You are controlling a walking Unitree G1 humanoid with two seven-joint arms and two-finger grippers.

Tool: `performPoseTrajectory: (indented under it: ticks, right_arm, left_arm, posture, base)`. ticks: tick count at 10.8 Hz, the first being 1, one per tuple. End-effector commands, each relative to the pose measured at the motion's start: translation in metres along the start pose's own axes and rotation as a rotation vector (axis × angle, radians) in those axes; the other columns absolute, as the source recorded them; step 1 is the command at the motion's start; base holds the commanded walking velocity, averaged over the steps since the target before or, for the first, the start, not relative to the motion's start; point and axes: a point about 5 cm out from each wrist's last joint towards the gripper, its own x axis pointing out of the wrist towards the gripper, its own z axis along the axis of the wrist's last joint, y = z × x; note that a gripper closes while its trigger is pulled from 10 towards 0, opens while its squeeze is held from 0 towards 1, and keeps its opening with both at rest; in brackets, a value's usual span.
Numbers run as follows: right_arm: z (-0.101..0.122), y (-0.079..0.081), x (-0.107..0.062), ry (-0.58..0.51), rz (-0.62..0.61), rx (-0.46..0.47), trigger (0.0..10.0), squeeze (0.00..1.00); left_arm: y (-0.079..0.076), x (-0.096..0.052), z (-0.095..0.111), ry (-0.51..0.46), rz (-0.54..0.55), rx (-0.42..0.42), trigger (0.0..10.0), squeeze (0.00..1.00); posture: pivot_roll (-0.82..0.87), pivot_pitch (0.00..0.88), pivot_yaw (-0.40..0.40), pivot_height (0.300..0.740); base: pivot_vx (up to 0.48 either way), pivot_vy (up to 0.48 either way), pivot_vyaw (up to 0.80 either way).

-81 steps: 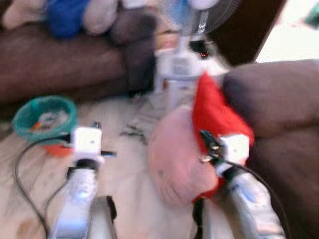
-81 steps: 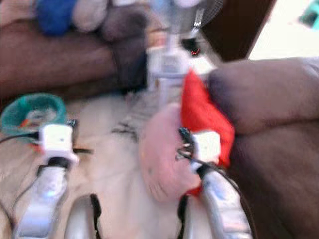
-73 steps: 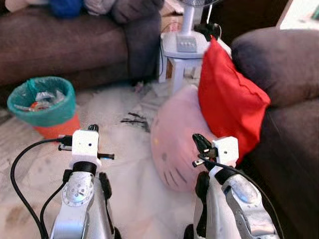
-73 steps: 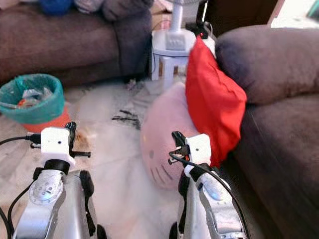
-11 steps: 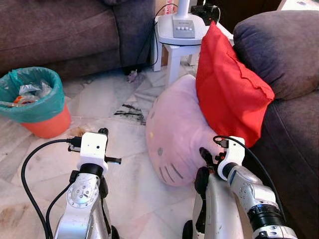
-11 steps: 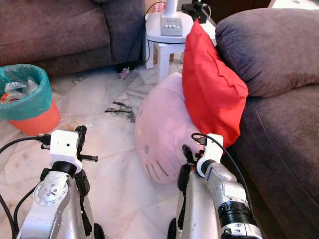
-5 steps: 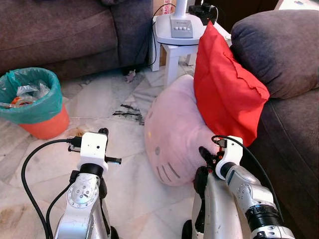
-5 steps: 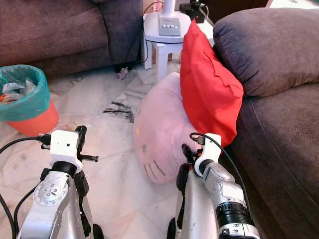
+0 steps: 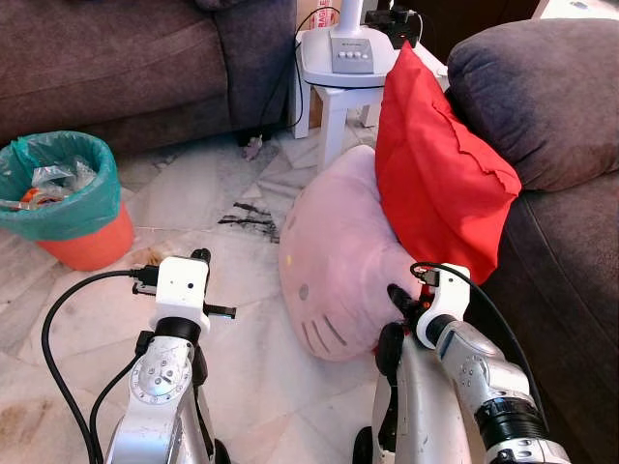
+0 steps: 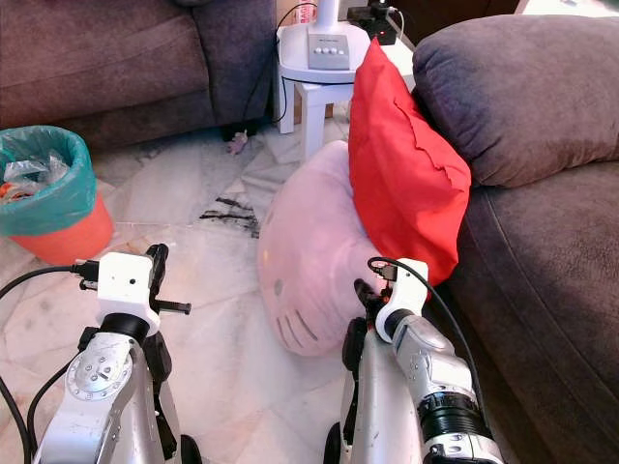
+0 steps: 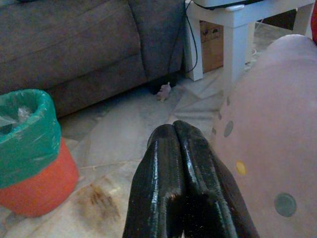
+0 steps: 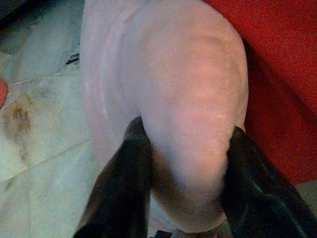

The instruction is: Move the pillow to the sofa from floor

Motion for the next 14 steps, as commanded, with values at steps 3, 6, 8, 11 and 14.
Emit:
performPoseTrajectory:
  ticks: [3,6,8,11,14]
  right_arm:
    - [0.002,0.007,0.000,-0.018,0.035,0.011,0.0,0.00]
    - [0.003,0.009,0.000,-0.024,0.053,0.006,0.0,0.00]
    - [0.006,0.013,0.000,-0.036,0.075,-0.005,0.0,0.00]
    - [0.019,0.032,-0.003,-0.087,0.221,-0.089,0.0,0.00]
    - [0.024,0.050,-0.011,-0.123,0.403,-0.157,0.0,0.00]
  left_arm:
    - [-0.001,-0.002,-0.004,0.024,-0.006,-0.009,10.0,0.00]
    - [-0.001,-0.001,-0.004,0.023,-0.007,-0.010,10.0,0.00]
    - [-0.002,-0.001,-0.004,0.021,-0.008,-0.012,10.0,0.00]
    - [-0.001,0.000,-0.003,0.017,-0.008,-0.008,10.0,0.00]
    - [-0.001,0.000,-0.003,0.015,-0.008,-0.011,10.0,0.00]
  posture:
    - [0.08,0.142,-0.055,0.356]
    - [0.08,0.142,-0.056,0.356]
    - [0.08,0.136,-0.056,0.356]
    - [0.09,0.123,-0.054,0.356]
    - [0.09,0.118,-0.055,0.356]
  base:
    - [0.000,0.000,0.00]
    - [0.000,0.000,0.00]
    - [0.000,0.000,0.00]
    - [0.000,0.000,0.00]
    - [0.000,0.000,0.00]
